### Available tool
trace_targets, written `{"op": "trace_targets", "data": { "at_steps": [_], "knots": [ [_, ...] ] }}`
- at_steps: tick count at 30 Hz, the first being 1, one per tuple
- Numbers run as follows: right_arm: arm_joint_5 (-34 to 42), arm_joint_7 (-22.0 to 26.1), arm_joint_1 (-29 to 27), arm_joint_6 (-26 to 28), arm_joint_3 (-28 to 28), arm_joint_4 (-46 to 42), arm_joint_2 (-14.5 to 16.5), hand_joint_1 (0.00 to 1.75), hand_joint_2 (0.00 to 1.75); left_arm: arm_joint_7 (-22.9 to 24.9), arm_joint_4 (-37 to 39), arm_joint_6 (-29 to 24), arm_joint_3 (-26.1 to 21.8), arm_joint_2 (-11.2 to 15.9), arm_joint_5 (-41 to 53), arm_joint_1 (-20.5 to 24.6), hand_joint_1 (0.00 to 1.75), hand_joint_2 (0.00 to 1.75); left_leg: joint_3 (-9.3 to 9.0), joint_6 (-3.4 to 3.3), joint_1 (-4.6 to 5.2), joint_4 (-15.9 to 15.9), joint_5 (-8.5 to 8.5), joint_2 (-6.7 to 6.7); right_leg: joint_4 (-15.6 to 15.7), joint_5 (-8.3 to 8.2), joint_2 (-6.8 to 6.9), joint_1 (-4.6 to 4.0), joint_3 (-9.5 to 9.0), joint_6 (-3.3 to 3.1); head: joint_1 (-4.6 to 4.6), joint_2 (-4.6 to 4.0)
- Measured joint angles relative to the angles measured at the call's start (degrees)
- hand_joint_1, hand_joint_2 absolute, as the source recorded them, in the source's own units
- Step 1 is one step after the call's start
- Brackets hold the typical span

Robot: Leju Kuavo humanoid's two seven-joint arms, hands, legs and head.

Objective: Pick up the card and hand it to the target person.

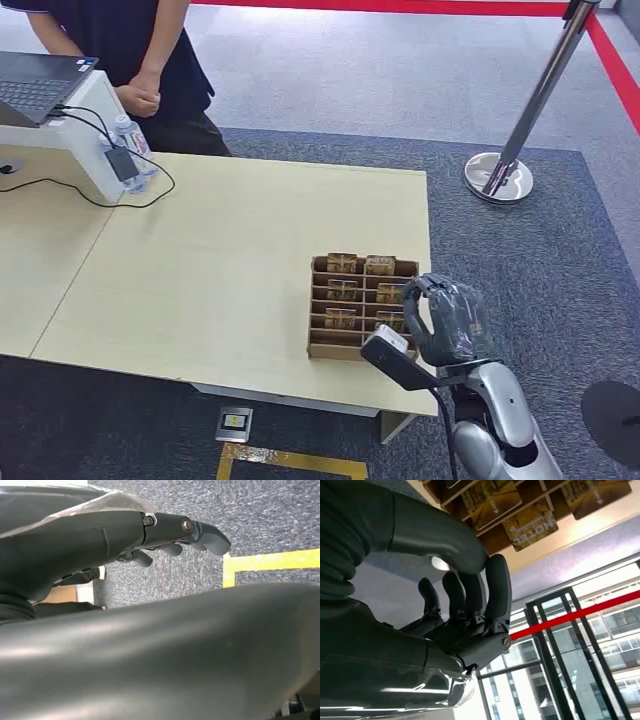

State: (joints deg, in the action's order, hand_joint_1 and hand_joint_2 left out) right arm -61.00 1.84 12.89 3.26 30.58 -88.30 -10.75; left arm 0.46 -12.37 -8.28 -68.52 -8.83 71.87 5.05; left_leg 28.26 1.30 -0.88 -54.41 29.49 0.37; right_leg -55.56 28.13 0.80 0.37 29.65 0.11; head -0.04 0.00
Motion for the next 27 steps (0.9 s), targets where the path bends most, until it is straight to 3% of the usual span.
{"op": "trace_targets", "data": {
  "at_steps": [16, 19, 23, 24, 27],
  "knots": [
    [0.47, -0.9, 0.86, 0.81, 0.76, 2.4, 1.16, 1.49, 1.75, 0.06, 0.0, 0.0, -0.02, 0.02, -0.01, 0.0, 0.0, 0.0, 0.01, 0.0, 0.0, 0.0, 0.0, 0.0, 0.0, 0.01, 0.0, 0.0, 0.0, 0.0, 0.0, 0.0],
    [0.54, -1.64, 0.88, 1.61, 1.11, 3.13, 1.75, 1.34, 1.75, 0.13, 0.0, -0.01, -0.16, 0.02, -0.11, -0.01, 0.0, 0.0, 0.02, 0.0, 0.0, 0.0, 0.01, 0.0, 0.01, 0.01, 0.0, 0.0, 0.01, 0.0, 0.0, 0.0],
    [0.74, -2.07, 0.59, 2.16, 1.3, 3.62, 2.09, 0.68, 1.75, 0.2, 0.0, -0.02, -0.48, 0.02, -0.29, -0.04, 0.0, 0.0, 0.02, 0.0, 0.01, 0.0, 0.01, 0.0, 0.02, 0.01, 0.0, 0.0, 0.01, 0.0, 0.0, 0.0],
    [0.77, -2.21, 0.41, 2.28, 1.33, 3.64, 2.15, 0.58, 1.75, 0.19, 0.0, -0.02, -0.51, 0.02, -0.31, -0.04, 0.0, 0.0, 0.02, 0.0, 0.01, 0.0, 0.01, 0.0, 0.02, 0.01, 0.0, 0.01, 0.01, 0.0, 0.0, 0.0],
    [0.48, -2.85, -0.38, 2.94, 1.39, 3.38, 2.2, 0.56, 1.75, 0.05, 0.0, -0.01, -0.55, 0.02, -0.3, -0.07, 0.0, 0.0, 0.01, 0.0, 0.01, 0.0, 0.01, 0.0, 0.02, 0.01, 0.0, 0.01, 0.01, 0.0, 0.0, 0.0]
  ]
}}
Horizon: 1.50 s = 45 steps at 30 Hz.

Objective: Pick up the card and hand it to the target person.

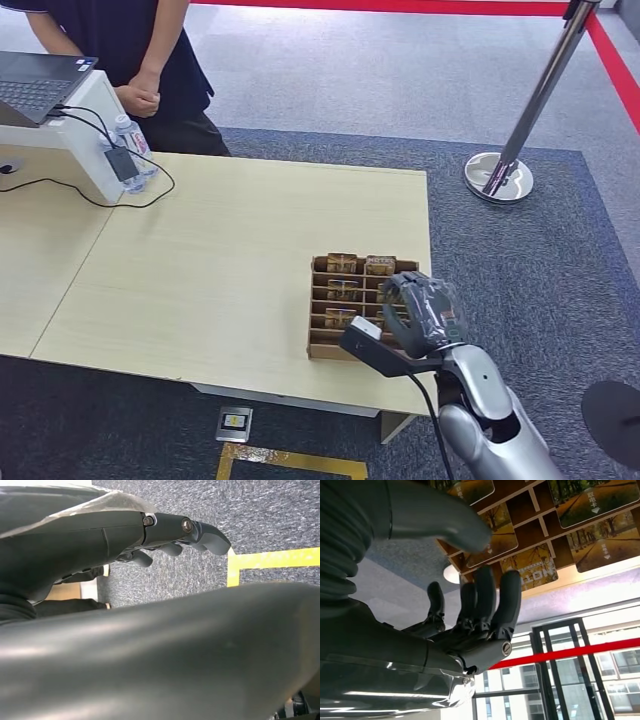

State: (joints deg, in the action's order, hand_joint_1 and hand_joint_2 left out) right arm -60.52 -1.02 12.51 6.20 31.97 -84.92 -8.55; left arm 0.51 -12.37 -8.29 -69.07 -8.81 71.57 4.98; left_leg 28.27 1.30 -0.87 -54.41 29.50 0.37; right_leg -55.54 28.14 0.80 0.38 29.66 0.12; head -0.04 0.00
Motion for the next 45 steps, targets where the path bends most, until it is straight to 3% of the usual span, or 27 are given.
{"op": "trace_targets", "data": {
  "at_steps": [6, 11, 24, 45],
  "knots": [
    [-1.16, -1.48, -2.59, 0.76, -0.25, -2.88, -0.32, 0.62, 1.75, -0.34, 0.0, 0.05, 0.0, 0.0, 0.39, -0.03, 0.0, 0.0, 0.0, 0.0, 0.0, 0.0, 0.0, 0.0, 0.0, 0.0, 0.0, 0.0, 0.01, 0.0, 0.0, 0.0],
    [-1.08, -1.51, -4.14, 0.6, -0.85, -4.0, -1.01, 0.82, 1.75, -0.05, 0.0, 0.08, 0.0, 0.0, 0.45, -0.03, 0.0, 0.0, 0.0, 0.0, 0.0, 0.0, 0.01, 0.0, 0.0, 0.0, 0.0, 0.0, 0.01, 0.0, 0.0, 0.0],
    [0.36, -0.56, -4.03, -0.64, -1.53, -1.8, -1.07, 0.79, 1.75, -0.01, 0.0, 0.08, 0.0, 0.0, 0.63, -0.03, 0.0, 0.0, 0.0, 0.0, 0.0, 0.0, 0.01, 0.0, 0.0, 0.0, 0.0, 0.0, 0.0, 0.0, 0.0, 0.0],
    [1.04, -0.54, -3.82, -0.82, -2.83, 1.72, -0.89, 0.89, 1.75, -0.07, 0.0, 0.32, 0.0, 0.0, 0.95, -0.05, 0.0, 0.0, 0.01, 0.0, 0.0, 0.0, 0.01, 0.0, 0.0, 0.0, 0.0, 0.0, 0.0, 0.0, 0.0, 0.0]
  ]
}}
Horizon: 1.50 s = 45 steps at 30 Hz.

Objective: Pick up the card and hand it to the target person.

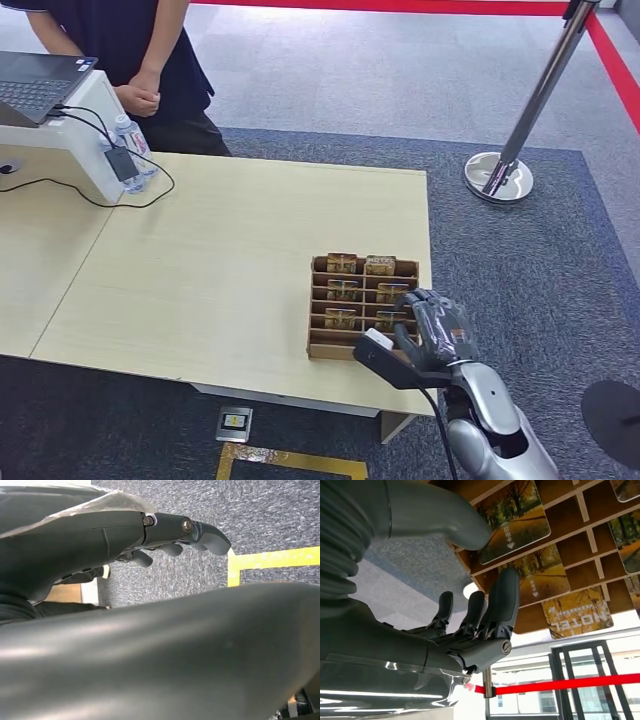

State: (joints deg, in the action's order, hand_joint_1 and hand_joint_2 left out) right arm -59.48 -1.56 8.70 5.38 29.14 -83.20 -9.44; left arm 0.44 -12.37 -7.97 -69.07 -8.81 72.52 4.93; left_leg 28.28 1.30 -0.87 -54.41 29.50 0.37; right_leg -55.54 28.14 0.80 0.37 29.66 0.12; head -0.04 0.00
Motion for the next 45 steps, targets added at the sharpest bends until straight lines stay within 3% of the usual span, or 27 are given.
{"op": "trace_targets", "data": {
  "at_steps": [36, 41, 43, 45],
  "knots": [
    [2.73, 3.31, 5.4, 0.02, -0.03, 9.91, 1.24, 0.94, 1.75, -0.92, 0.0, -0.43, 0.0, -0.02, -0.17, -0.07, 0.0, 0.0, -0.01, 0.0, 0.0, 0.0, 0.0, 0.0, 0.0, 0.0, 0.0, 0.0, -0.01, 0.0, 0.0, 0.0],
    [2.97, 3.52, 6.07, 0.21, 0.05, 11.05, 1.46, 1.58, 1.75, -0.98, 0.0, -0.67, 0.0, -0.03, -0.17, -0.1, 0.0, 0.0, -0.02, 0.0, 0.0, 0.0, 0.0, 0.0, 0.0, 0.0, 0.0, 0.0, -0.02, 0.0, 0.0, 0.0],
    [3.04, 3.61, 6.28, 0.36, 0.05, 11.37, 1.49, 1.75, 1.75, -0.99, 0.0, -0.77, 0.0, -0.05, -0.19, -0.13, 0.0, 0.0, -0.02, 0.0, 0.0, 0.0, 0.0, 0.0, 0.0, 0.0, 0.0, 0.0, -0.02, 0.0, 0.0, 0.0],
    [3.09, 3.73, 6.48, 0.59, 0.04, 11.65, 1.51, 1.75, 1.75, -1.01, 0.0, -0.84, 0.0, -0.06, -0.22, -0.15, 0.0, 0.0, -0.02, 0.0, 0.0, 0.0, 0.0, 0.0, 0.0, 0.0, 0.0, 0.0, -0.02, 0.0, 0.0, 0.0]
  ]
}}
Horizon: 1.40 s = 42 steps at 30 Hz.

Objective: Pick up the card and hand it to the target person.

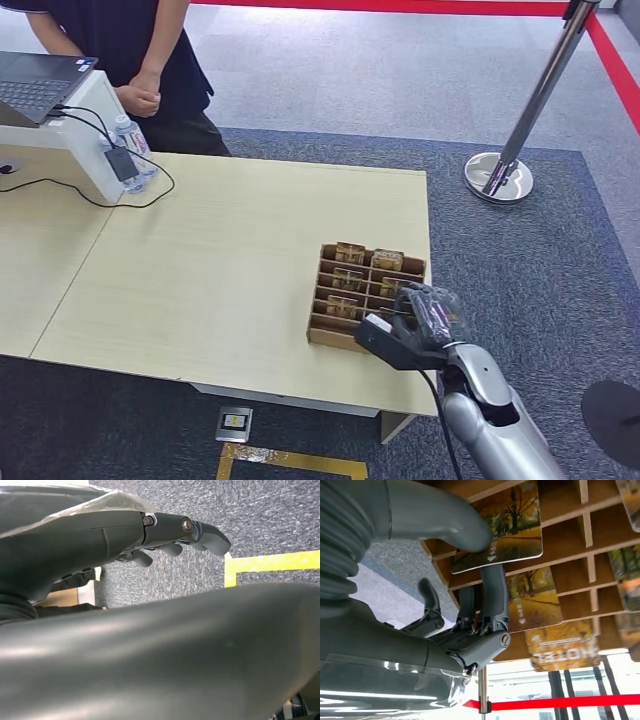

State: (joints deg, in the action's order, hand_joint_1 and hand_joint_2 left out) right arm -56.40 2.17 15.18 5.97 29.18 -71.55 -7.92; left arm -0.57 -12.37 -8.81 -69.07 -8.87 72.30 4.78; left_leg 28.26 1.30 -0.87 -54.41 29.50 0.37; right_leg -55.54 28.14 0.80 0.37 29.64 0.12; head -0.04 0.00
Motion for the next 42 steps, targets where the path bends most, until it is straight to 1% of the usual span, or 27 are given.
{"op": "trace_targets", "data": {
  "at_steps": [10, 17, 23, 26, 34, 39, 42],
  "knots": [
    [0.15, 0.82, -0.54, 0.85, 0.08, -0.67, -0.26, 1.75, 1.75, -0.56, 0.0, -0.02, -0.09, -0.01, -0.49, -0.17, 0.0, 0.0, 0.01, 0.0, 0.0, 0.0, 0.0, 0.0, 0.0, 0.0, 0.0, 0.0, 0.01, 0.0, -0.01, 0.0],
    [-0.11, 0.8, -3.05, 1.21, 0.09, -6.41, -1.75, 1.75, 1.75, -1.08, 0.0, -0.02, -0.12, -0.01, -0.61, -0.45, 0.0, 0.0, 0.03, 0.01, 0.0, 0.0, 0.01, 0.0, 0.01, 0.01, 0.0, 0.0, 0.04, 0.0, 0.0, 0.0],
    [0.27, 1.89, -3.95, -0.21, 0.02, -12.6, -4.19, 1.75, 1.75, -1.18, 0.0, 0.19, -0.11, -0.01, -0.33, -0.59, 0.0, 0.0, 0.02, 0.0, 0.01, 0.0, 0.01, 0.0, 0.02, 0.0, 0.0, 0.01, 0.03, 0.0, 0.0, 0.0],
    [1.37, 2.84, -3.11, -1.39, -0.04, -14.74, -5.44, 1.75, 1.75, -1.18, 0.0, 0.24, -0.11, -0.01, -0.3, -0.59, 0.0, 0.0, 0.02, 0.0, 0.01, 0.0, 0.01, 0.0, 0.01, 0.0, 0.0, 0.01, 0.02, 0.01, 0.0, 0.0],
    [3.05, 3.5, 1.86, -3.13, -0.21, -18.32, -8.09, 1.75, 1.75, -1.62, 0.0, 0.66, -0.11, -0.01, -0.05, -0.58, 0.0, 0.0, 0.01, 0.0, 0.01, -0.02, 0.01, 0.0, 0.01, -0.01, 0.0, 0.01, 0.02, 0.01, 0.0, 0.0],
    [3.19, 3.64, 4.05, -3.55, -0.08, -18.99, -8.46, 1.75, 1.75, -1.72, 0.0, 0.78, -0.11, -0.01, 0.05, -0.56, 0.0, 0.0, 0.05, 0.0, 0.0, -0.02, 0.01, 0.0, 0.0, 0.0, 0.0, 0.01, 0.02, 0.01, -0.01, 0.0],
    [3.61, 3.67, 6.13, -3.93, 0.3, -18.8, -7.98, 1.75, 1.75, -1.73, 0.0, 0.72, -0.11, -0.01, 0.03, -0.5, 0.0, 0.0, 0.06, 0.0, 0.0, -0.02, 0.01, 0.0, -0.01, 0.0, 0.0, 0.01, 0.02, 0.01, -0.01, 0.0]
  ]
}}
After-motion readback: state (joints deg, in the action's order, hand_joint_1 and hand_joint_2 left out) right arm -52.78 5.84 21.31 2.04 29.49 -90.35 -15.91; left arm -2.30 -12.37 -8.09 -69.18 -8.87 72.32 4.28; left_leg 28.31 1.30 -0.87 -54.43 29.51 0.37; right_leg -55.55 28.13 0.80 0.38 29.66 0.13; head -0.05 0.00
